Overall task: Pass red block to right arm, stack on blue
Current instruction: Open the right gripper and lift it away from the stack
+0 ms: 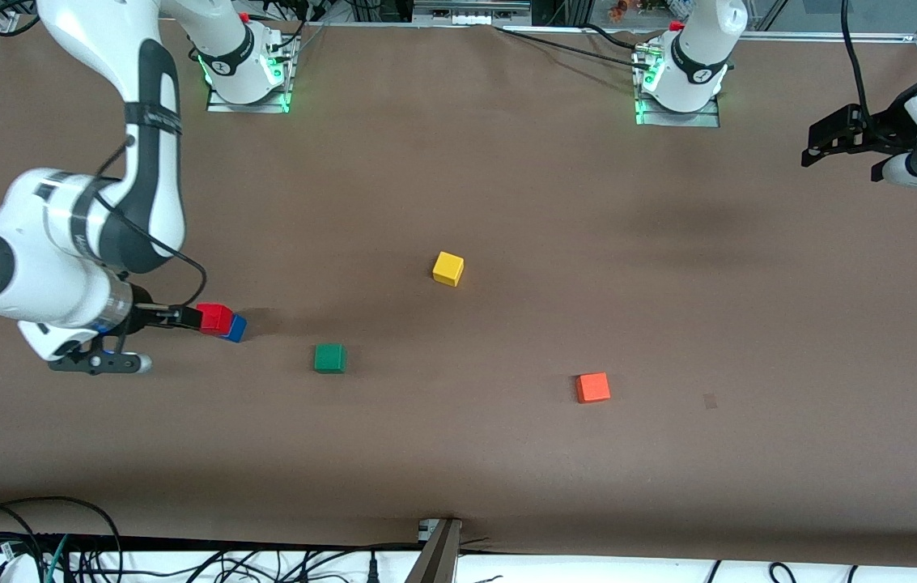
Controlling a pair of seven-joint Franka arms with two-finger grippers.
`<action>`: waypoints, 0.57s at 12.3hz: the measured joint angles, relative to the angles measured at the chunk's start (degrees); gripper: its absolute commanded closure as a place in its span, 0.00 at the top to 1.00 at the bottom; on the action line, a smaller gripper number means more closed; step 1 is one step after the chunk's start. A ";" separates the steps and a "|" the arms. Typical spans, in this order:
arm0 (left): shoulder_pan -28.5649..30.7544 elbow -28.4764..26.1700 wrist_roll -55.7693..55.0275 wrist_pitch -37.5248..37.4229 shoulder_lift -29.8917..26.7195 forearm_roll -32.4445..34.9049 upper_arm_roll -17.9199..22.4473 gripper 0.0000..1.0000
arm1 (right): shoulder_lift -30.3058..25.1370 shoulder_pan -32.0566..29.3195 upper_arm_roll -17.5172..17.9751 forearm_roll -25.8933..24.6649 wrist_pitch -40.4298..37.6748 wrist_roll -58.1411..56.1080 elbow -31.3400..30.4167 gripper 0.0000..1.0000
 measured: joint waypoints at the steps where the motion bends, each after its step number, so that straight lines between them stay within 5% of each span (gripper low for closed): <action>1: 0.00 0.00 0.00 0.84 0.23 -0.13 -0.14 1.00 | -0.04 0.00 -0.64 0.00 -2.10 0.00 1.32 1.00; 7: -0.24 0.00 0.00 2.22 0.43 -0.24 -1.19 1.00 | -0.12 -0.47 -1.70 0.00 -7.09 -0.24 3.08 1.00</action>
